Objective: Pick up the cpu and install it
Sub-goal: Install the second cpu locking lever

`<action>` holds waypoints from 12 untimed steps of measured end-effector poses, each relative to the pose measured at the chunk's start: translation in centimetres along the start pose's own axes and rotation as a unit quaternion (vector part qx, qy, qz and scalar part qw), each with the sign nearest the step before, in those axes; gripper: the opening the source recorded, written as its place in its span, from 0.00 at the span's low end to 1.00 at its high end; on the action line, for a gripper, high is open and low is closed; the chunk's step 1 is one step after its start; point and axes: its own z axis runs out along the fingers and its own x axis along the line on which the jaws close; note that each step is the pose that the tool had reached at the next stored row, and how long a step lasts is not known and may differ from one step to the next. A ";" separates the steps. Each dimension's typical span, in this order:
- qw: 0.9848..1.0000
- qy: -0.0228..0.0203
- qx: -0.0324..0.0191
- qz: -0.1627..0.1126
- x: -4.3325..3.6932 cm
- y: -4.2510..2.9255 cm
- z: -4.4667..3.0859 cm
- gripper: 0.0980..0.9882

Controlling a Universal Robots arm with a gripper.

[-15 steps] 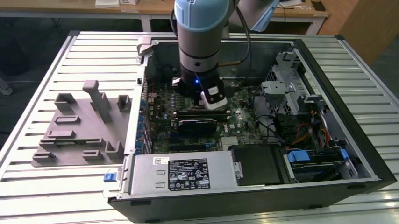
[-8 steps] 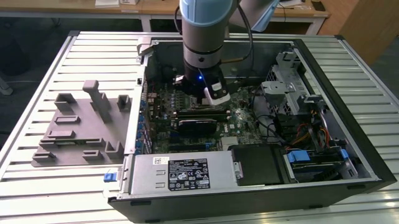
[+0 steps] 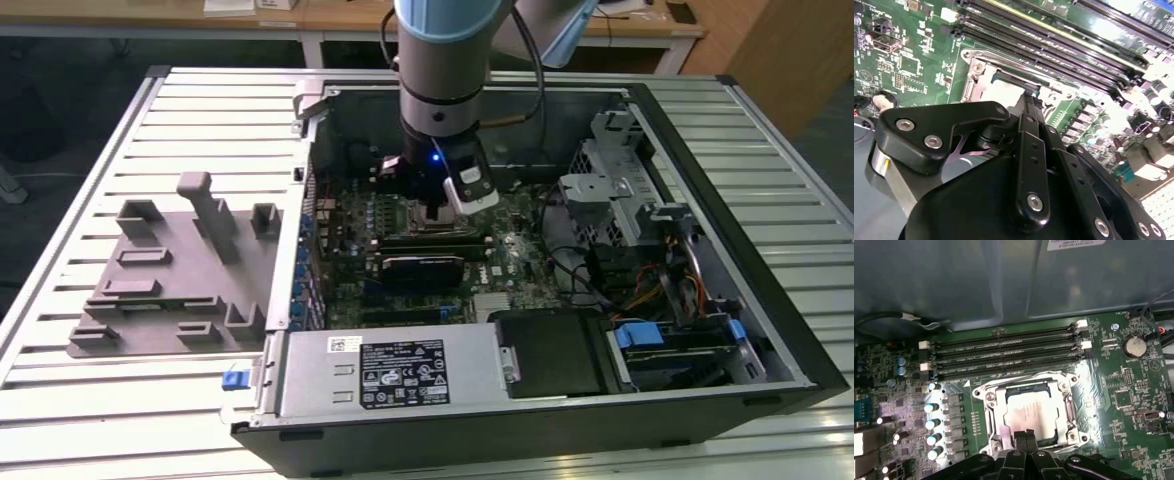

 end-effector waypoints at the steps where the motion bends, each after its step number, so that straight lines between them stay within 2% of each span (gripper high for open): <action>1: 1.000 0.000 0.002 0.000 -0.06 0.17 0.02 0.01; 4: 1.000 -0.001 0.009 0.000 -0.26 0.70 0.12 0.01; 6: 1.000 -0.002 0.011 0.000 -0.58 0.94 0.16 0.01; 8: 1.000 -0.002 0.012 0.000 -0.88 1.17 0.20 0.01; 12: 1.000 -0.002 0.012 0.000 -0.93 1.23 0.21 0.01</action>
